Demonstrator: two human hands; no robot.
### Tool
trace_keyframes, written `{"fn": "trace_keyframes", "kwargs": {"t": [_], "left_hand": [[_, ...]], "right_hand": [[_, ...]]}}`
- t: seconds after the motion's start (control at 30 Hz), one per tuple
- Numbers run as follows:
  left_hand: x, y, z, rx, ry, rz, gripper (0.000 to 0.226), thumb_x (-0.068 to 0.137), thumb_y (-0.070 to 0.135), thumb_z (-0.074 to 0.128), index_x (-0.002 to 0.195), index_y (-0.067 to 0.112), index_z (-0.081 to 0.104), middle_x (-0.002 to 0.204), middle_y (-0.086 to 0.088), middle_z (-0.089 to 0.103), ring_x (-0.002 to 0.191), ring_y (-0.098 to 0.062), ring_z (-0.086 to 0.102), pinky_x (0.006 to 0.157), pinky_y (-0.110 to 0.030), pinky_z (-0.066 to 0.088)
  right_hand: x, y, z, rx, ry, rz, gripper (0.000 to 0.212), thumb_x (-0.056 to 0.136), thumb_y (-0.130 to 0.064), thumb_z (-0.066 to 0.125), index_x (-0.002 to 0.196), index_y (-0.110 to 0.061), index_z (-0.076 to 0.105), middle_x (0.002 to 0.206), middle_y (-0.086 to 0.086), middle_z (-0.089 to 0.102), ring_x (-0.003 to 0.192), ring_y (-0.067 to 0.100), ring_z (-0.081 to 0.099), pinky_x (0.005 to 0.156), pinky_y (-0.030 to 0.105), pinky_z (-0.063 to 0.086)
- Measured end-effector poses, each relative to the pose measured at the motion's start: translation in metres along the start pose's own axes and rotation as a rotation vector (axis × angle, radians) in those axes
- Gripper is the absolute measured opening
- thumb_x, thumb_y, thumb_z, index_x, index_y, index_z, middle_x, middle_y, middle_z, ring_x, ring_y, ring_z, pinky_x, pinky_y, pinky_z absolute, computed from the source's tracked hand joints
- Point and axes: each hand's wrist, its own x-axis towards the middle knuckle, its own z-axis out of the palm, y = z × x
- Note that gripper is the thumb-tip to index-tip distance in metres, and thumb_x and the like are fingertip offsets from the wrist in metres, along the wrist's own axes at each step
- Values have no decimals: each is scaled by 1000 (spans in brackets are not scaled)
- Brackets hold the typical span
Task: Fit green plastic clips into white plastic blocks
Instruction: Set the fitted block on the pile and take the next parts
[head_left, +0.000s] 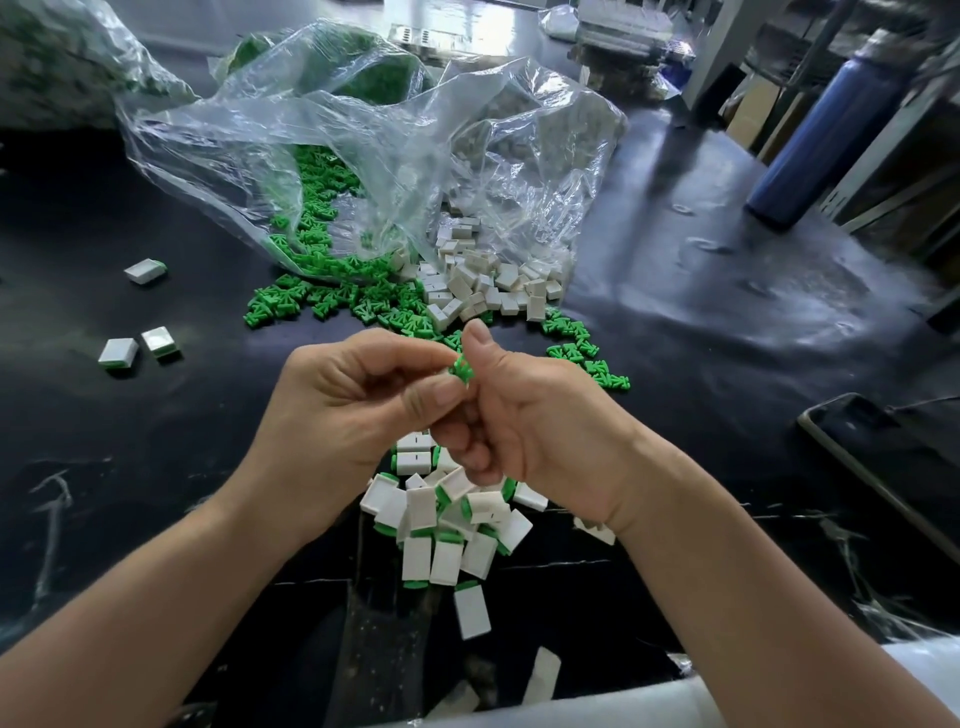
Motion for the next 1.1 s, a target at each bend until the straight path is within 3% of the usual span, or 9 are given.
{"fn": "trace_keyframes", "kwargs": {"t": [0.1, 0.2, 0.37, 0.5, 0.8, 0.97, 1.1], "left_hand": [[0, 0, -1, -14, 29, -10, 23, 64, 10, 64, 83, 0, 71, 63, -10, 68, 51, -23, 63, 55, -31, 56], [0, 0, 0, 12, 37, 5, 23, 64, 7, 62, 86, -1, 66, 68, -11, 65, 52, -25, 63, 55, -32, 56], [1, 2, 0, 63, 20, 7, 24, 65, 7, 63, 87, -2, 67, 77, -23, 57, 54, -38, 63, 57, -43, 57], [0, 1, -1, 93, 23, 0, 22, 65, 6, 63, 85, -1, 67, 78, -22, 54, 54, -34, 63, 57, -40, 56], [-1, 4, -2, 139, 22, -14, 29, 62, 7, 64, 89, -1, 68, 81, -32, 55, 57, -33, 62, 60, -41, 56], [0, 4, -2, 138, 22, -11, 24, 62, 8, 65, 85, 2, 68, 78, -29, 55, 57, -33, 61, 59, -40, 56], [0, 3, -3, 127, 11, -15, 24, 63, 9, 65, 85, 0, 69, 75, -22, 57, 57, -35, 59, 59, -41, 55]], "right_hand": [[-1, -2, 0, 36, -23, 8, 46, 78, -53, 31, 67, -12, 48, 57, -2, 44, 48, 8, 36, 44, 18, 31], [0, 1, 1, -40, 17, 3, 51, 88, -53, 26, 67, -12, 47, 57, -1, 43, 48, 9, 37, 44, 18, 31], [1, 3, 1, -93, 40, 6, 53, 81, -59, 28, 65, -11, 46, 57, 0, 44, 48, 10, 38, 45, 20, 32], [3, 7, 4, -122, 55, 8, 54, 69, -65, 31, 64, -13, 46, 53, -3, 44, 46, 9, 37, 46, 22, 30], [5, 11, 6, -148, 79, 30, 57, 84, -65, 26, 64, -15, 46, 49, -7, 40, 45, 8, 33, 46, 22, 25], [4, 11, 7, -165, 77, 41, 59, 62, -74, 25, 60, -18, 43, 46, -10, 41, 41, 5, 33, 41, 19, 27], [4, 13, 8, -175, 98, 43, 63, 57, -77, 22, 57, -18, 44, 45, -12, 41, 42, 5, 34, 41, 19, 28]]}}
